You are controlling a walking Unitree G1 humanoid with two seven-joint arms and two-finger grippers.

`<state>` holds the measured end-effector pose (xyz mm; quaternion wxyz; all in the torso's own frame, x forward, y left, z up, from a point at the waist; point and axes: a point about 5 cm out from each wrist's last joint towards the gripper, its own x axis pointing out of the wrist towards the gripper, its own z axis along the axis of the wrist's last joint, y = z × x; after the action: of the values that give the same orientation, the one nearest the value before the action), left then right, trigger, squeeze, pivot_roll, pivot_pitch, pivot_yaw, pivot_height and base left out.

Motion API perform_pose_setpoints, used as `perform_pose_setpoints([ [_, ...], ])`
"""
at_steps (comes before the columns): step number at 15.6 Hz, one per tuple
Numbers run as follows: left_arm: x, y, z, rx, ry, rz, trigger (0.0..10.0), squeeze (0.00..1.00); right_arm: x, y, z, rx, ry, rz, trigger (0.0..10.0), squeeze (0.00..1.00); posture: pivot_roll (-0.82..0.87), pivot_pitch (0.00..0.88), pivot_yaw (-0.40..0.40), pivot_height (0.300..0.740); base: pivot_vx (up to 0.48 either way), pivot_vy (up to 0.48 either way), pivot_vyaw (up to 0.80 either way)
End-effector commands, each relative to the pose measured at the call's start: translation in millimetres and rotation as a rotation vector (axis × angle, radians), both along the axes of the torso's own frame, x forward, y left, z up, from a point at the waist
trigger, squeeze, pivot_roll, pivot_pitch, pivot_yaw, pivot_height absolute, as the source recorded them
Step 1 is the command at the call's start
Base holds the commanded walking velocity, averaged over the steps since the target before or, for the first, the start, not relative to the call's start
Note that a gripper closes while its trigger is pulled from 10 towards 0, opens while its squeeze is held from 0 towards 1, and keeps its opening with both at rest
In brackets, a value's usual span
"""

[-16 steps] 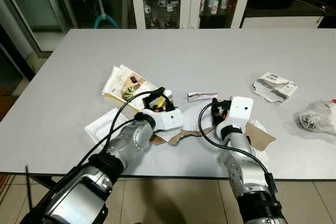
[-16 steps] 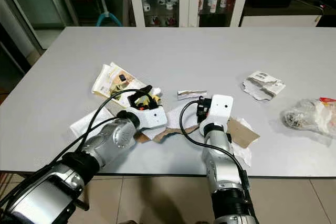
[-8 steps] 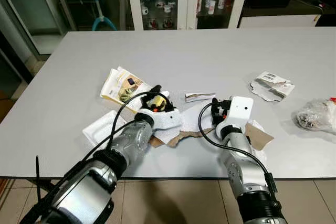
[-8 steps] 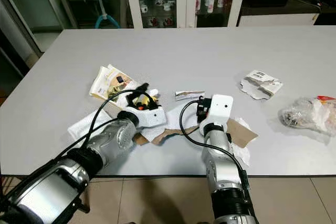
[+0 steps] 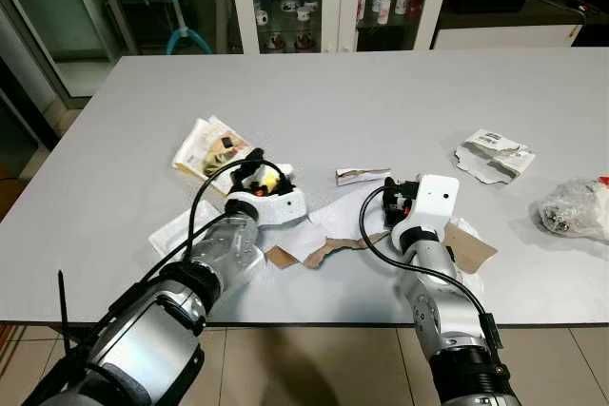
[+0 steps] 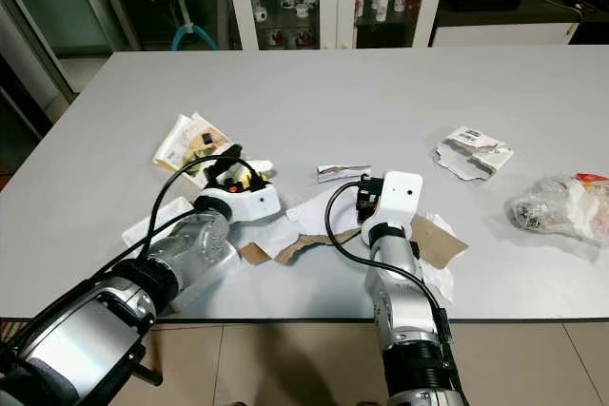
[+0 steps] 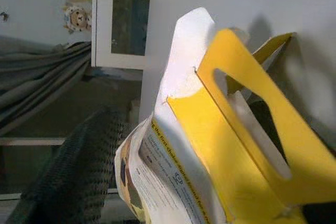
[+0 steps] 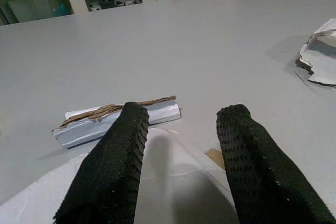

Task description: Picking trash to rubbish bin

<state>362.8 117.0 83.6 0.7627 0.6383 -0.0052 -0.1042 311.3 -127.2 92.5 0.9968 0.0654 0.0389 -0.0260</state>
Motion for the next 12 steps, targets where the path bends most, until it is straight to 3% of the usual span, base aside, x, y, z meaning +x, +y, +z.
perform_pose_setpoints([
  [1,-5.4,13.2,-12.5,0.027,0.054,0.043,0.0,0.0,0.4,-2.4,2.2,0.02,-0.01,-0.015,10.0,0.0,-0.03,0.02,0.065,0.74,0.0,0.0,0.0],
  [12,-2.6,18.2,-7.8,0.055,0.025,0.04,0.0,0.0,0.1,-2.6,1.3,0.025,-0.008,-0.023,10.0,0.0,-0.03,0.022,0.068,0.74,0.0,0.0,0.0],
])
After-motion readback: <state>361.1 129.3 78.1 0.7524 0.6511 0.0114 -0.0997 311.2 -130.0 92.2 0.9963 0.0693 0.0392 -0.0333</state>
